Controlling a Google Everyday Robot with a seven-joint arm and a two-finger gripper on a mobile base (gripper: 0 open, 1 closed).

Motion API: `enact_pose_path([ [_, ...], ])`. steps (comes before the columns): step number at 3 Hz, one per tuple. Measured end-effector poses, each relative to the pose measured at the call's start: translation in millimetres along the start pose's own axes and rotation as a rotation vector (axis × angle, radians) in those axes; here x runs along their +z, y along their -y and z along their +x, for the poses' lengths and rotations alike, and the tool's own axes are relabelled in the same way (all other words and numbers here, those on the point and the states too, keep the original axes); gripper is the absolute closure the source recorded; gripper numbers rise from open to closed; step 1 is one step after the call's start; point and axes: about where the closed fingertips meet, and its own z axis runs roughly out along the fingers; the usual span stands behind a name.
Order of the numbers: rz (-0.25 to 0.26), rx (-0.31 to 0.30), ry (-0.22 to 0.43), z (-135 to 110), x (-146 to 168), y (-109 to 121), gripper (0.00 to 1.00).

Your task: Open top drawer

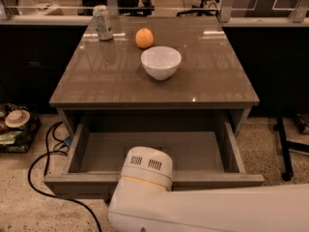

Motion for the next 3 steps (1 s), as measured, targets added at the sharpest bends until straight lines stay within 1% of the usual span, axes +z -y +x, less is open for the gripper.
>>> enact_pose_path([
  [1, 0.0, 0.0, 0.0, 0, 1, 0, 1.0],
  [2, 0.055, 0.012, -0.035, -1, -17, -13, 1.0],
  [3, 0.107, 0.1, -0.134, 15, -34, -62, 1.0],
])
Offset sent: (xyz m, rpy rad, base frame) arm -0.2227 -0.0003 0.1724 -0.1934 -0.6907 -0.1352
